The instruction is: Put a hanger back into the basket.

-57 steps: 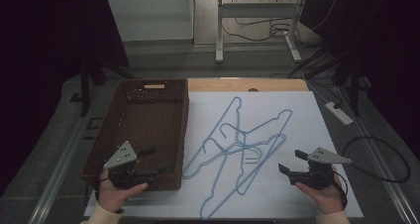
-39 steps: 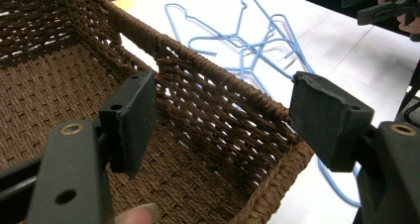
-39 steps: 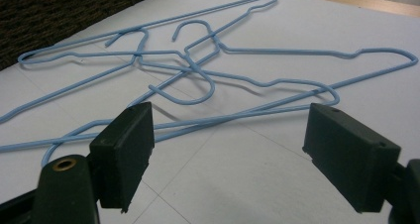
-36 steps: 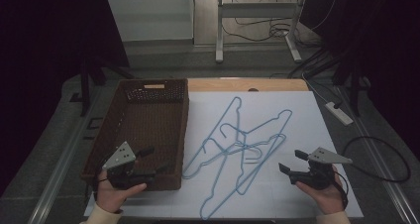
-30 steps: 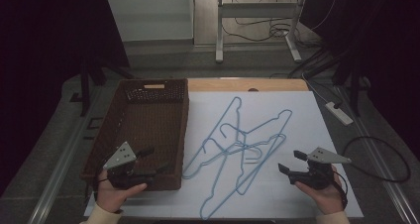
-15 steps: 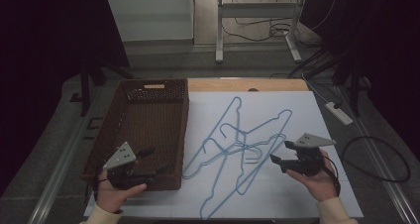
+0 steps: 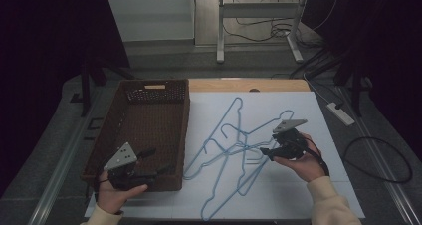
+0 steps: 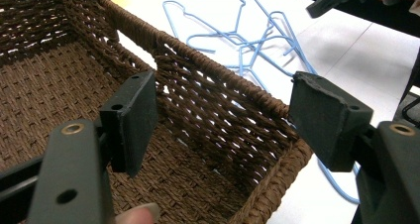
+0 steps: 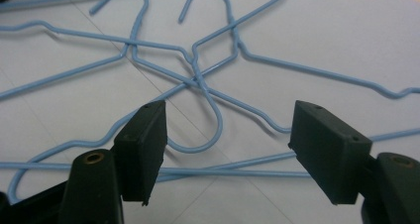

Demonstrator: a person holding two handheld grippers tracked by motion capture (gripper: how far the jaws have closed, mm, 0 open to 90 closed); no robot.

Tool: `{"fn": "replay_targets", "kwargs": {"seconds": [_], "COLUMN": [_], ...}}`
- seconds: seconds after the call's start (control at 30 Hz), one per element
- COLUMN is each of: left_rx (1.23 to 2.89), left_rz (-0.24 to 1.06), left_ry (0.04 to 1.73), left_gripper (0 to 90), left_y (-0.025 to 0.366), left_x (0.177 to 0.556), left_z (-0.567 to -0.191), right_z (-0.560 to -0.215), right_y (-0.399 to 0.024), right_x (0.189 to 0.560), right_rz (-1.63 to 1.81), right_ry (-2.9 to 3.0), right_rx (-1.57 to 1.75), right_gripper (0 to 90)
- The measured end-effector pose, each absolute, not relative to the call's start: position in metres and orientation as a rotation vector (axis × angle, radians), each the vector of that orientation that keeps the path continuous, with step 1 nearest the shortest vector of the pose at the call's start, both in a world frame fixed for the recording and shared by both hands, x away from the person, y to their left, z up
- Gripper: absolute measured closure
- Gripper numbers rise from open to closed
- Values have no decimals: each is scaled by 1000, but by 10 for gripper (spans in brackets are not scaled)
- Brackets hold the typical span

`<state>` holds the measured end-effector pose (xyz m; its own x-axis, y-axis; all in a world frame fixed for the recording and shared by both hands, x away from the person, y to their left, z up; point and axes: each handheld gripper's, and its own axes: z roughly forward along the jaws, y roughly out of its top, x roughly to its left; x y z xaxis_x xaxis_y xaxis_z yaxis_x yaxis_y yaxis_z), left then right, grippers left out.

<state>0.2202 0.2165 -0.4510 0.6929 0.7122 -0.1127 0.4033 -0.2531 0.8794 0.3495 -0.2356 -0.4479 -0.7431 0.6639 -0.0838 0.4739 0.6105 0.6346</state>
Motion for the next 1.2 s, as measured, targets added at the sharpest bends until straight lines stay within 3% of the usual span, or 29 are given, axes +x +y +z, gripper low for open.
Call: {"fn": "replay_targets", "kwargs": {"seconds": [0.6, 1.03, 1.17, 1.2], "left_rx": [1880, 1888, 1887, 1887], "left_rz": [377, 375, 375, 375], "left_ry": [872, 872, 872, 872], "left_gripper": [285, 285, 285, 285], "left_y": [218, 216, 216, 216], "left_x": [221, 221, 221, 221], "left_z": [-452, -452, -452, -452], "right_z": [-475, -489, -492, -492], "right_y": [-202, -192, -188, -188], "right_x": [394, 398, 398, 398], "right_rz": [561, 408, 375, 374], "right_ry": [2775, 2833, 2838, 2833], "right_rx": [927, 918, 868, 852], "right_gripper": [450, 653, 832, 838]}}
